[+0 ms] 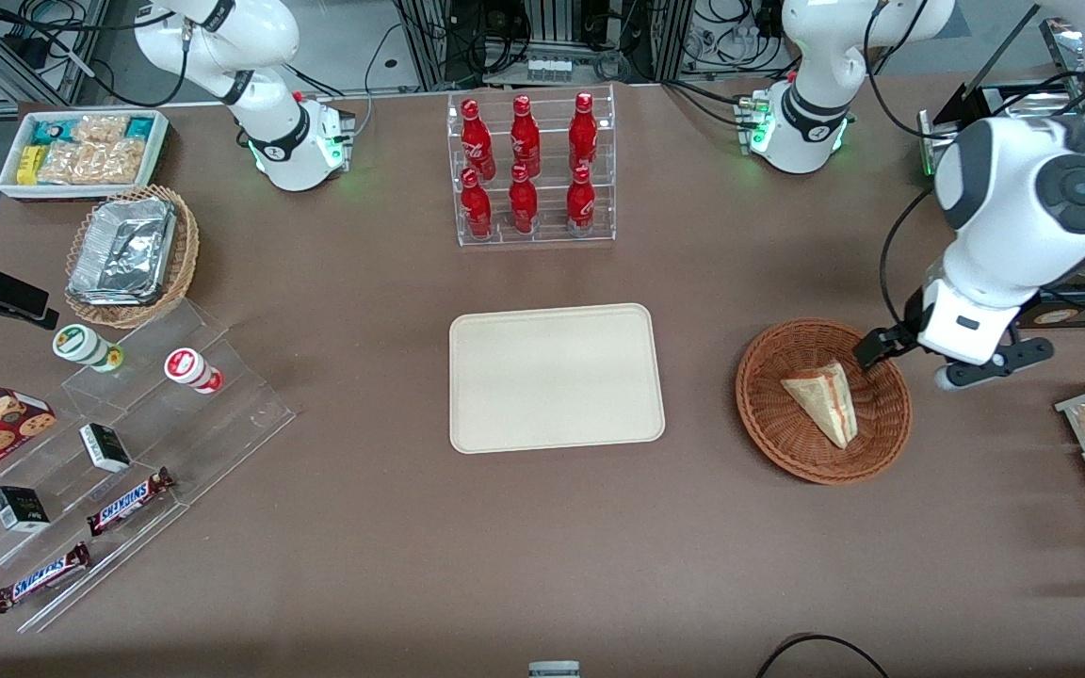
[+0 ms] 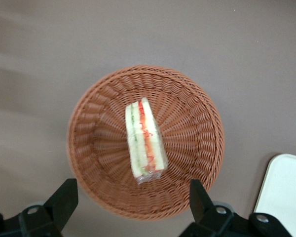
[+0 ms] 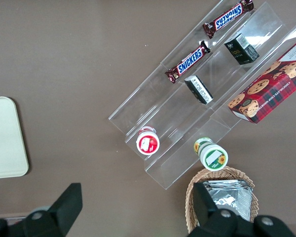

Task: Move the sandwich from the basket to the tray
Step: 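Lower the open left gripper around the wrapped sandwich and close it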

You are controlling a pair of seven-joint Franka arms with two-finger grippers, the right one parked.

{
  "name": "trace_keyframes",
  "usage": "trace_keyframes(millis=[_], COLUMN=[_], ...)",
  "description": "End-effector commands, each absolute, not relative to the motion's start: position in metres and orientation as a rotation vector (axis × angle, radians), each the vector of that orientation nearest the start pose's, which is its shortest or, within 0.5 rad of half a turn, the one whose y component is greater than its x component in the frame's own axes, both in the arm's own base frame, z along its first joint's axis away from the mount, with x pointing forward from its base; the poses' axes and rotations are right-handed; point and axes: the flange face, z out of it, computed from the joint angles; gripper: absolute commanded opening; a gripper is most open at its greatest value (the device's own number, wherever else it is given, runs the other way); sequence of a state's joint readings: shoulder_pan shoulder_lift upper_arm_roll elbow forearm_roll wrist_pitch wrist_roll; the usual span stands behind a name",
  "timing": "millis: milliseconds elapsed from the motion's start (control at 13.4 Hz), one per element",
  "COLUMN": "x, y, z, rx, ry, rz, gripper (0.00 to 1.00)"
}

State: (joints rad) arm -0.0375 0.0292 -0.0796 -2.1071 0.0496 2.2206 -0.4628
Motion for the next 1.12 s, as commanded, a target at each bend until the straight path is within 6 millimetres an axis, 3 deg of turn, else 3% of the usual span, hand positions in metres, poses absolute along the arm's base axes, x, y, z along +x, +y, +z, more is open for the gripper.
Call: trace_keyframes(millis=[0,821,1045], x=[0.534,0.537,0.535], y=[-0.068,-0.067,-0.065], z=[0.384,0.272,0.256], rx=[-3.083,-3.092,-3.09], ry=[-0.579,-0.623,-0.63], rz=[-0.21,-0.14,-0.117], gripper=[1.0,1.0,0.99])
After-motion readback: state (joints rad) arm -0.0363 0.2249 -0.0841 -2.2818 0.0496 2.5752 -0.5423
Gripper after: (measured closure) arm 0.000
